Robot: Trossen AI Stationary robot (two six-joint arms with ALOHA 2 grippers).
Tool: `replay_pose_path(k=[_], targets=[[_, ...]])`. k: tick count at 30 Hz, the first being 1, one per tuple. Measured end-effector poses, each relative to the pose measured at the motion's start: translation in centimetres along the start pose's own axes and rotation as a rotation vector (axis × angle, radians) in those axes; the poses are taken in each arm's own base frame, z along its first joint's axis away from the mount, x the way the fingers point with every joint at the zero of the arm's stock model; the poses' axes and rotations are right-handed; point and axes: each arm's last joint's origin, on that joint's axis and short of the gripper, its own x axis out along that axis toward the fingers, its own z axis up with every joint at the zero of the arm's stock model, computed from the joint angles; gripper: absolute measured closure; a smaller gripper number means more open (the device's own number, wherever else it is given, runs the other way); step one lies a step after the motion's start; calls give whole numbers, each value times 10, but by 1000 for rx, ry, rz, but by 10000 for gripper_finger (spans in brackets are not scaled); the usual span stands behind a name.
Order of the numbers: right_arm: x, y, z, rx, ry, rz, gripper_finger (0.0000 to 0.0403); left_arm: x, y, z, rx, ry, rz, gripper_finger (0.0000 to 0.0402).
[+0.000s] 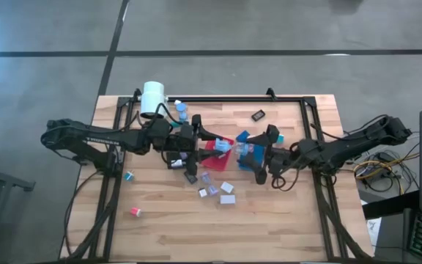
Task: Pick & Place Office items
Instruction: Put the bottom blue hourglass into the blue bin
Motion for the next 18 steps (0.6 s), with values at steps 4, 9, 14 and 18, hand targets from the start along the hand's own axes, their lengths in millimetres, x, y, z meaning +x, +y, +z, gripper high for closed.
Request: replay_pose_path(k=[4,9,14,18], targets=[[3,0,-3,-5,12,-5,78,0,0,-2,-4,5,-4,199],[3,-2,-4,-1,17,-14,95,0,0,-3,-5,19,-3,199],[3,-2,-4,5,15,-13,157,0,0,-3,-5,22,-3,199],[3,-1,-5,4,21,-5,208,0,0,-4,-5,27,-3,199]])
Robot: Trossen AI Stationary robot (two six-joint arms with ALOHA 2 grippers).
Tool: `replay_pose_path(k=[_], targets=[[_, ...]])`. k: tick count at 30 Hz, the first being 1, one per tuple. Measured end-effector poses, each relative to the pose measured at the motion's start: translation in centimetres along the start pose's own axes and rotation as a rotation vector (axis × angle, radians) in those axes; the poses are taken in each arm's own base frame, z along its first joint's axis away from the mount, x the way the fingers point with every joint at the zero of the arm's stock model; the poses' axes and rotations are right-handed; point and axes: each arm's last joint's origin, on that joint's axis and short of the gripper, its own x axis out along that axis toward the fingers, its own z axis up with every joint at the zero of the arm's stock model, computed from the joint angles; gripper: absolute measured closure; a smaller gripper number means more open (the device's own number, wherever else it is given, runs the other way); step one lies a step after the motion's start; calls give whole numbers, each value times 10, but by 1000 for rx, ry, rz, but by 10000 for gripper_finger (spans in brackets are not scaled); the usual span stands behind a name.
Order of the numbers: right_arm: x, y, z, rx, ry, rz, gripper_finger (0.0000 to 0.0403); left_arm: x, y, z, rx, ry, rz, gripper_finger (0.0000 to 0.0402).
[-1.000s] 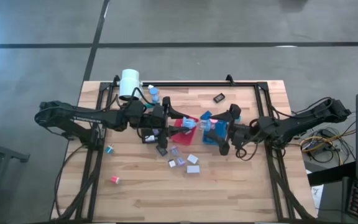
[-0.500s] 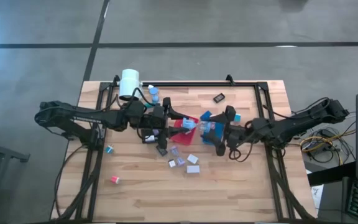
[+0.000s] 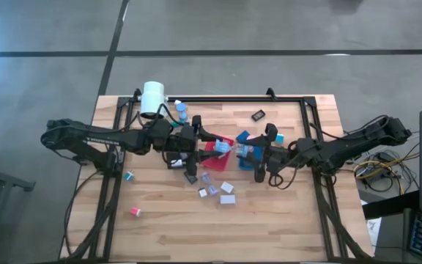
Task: Pick & Place Office items
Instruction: Put the bottom blue hourglass into the blue bin
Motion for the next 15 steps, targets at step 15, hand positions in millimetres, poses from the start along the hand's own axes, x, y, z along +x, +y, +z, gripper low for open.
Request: replay_pose_path(k=[15], targets=[[-1,0,1,47,-7,11,210,0,0,-2,-9,21,-1,199]])
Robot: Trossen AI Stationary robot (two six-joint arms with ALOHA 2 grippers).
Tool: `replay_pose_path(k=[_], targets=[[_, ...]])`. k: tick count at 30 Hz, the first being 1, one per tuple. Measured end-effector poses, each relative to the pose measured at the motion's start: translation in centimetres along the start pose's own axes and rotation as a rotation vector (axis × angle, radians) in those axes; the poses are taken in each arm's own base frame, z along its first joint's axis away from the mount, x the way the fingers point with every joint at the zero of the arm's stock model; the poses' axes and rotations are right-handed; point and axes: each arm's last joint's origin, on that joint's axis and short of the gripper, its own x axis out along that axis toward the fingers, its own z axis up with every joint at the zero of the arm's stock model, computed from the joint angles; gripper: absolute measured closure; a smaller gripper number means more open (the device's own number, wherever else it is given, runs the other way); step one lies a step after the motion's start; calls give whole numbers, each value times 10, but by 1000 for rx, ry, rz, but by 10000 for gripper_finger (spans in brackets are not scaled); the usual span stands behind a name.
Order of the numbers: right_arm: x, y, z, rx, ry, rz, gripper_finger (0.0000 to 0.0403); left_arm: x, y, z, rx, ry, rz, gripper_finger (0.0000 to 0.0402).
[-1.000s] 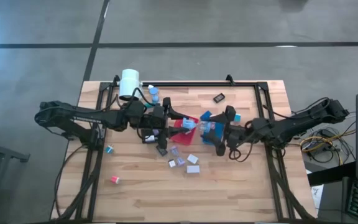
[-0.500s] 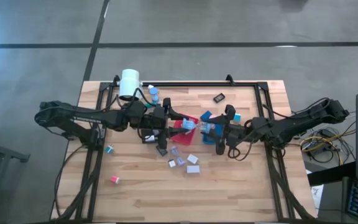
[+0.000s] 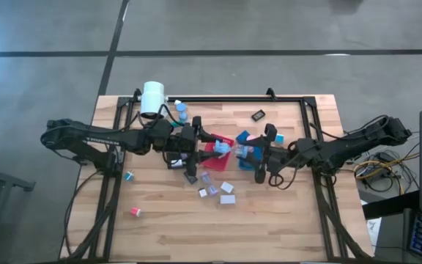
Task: Pick & Place Office items
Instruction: Put the bottom blue hourglass into the blue bin
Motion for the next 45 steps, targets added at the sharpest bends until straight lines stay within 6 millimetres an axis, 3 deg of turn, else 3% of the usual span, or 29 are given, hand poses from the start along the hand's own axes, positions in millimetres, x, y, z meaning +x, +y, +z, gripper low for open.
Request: replay_pose_path(k=[2,7,10,16,23,28,36,41,45], targets=[[0,0,0,11,-9,8,210,-1,0,0,0,8,-8,189],[-6,-7,5,68,-46,2,210,-5,-2,3,14,13,-45,71],[-11,-10,6,95,-59,28,210,-8,-3,6,14,16,-50,26],[-36,-25,10,201,-101,59,210,-23,-8,8,29,102,-84,11],[-82,-47,8,426,-91,133,210,-58,-13,-3,89,159,-104,21],[-110,-56,3,572,-109,185,210,-92,-13,-17,93,144,-102,84],[-145,-59,-13,671,-167,171,210,-140,-12,-51,92,114,-101,273],[-163,-56,-28,737,-186,133,210,-163,-11,-65,121,22,-69,371],[-170,-50,-41,771,-169,86,210,-176,-9,-71,159,-32,-2,394]])
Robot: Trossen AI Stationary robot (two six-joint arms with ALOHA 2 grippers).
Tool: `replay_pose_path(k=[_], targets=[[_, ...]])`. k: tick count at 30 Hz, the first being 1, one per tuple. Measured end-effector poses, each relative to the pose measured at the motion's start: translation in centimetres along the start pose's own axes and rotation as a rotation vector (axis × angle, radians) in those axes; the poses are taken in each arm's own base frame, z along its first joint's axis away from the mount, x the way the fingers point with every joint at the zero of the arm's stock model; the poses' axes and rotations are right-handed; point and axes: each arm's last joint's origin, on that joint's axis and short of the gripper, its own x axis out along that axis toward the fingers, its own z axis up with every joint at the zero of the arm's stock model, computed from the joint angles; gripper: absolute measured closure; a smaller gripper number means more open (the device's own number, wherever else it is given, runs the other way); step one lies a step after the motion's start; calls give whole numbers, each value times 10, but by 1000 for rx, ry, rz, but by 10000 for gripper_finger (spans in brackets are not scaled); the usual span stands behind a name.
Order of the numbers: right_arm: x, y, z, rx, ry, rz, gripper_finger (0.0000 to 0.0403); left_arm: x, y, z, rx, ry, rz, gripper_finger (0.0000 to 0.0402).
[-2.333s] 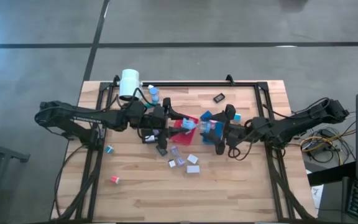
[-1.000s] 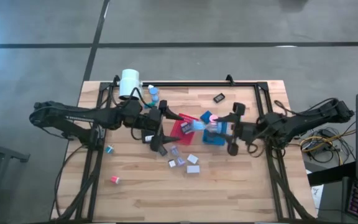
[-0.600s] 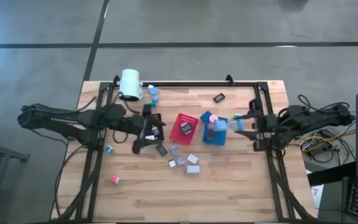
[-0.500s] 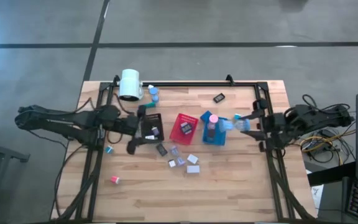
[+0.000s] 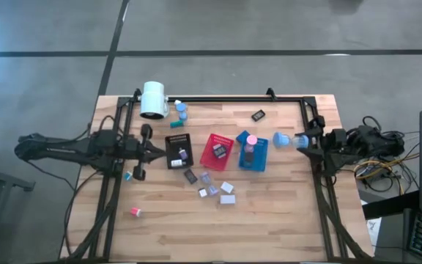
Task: Pick & Place Office items
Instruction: Put the bottom blue hourglass into the blue bin
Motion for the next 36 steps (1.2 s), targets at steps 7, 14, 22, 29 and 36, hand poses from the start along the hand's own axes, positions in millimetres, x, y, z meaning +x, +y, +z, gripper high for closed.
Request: replay_pose_path(k=[7,14,22,29,36], targets=[[-6,-2,-26,49,13,-30,210,-10,-1,-19,57,-11,47,398],[-1,0,-53,66,40,-32,210,-14,-2,-36,61,-8,47,385],[1,1,-79,69,80,-23,210,-15,-2,-36,71,-28,49,388],[2,2,-92,65,103,-16,210,-15,-2,-36,68,-29,49,389],[2,2,-96,70,107,-17,210,-15,-2,-36,68,-28,49,390]])
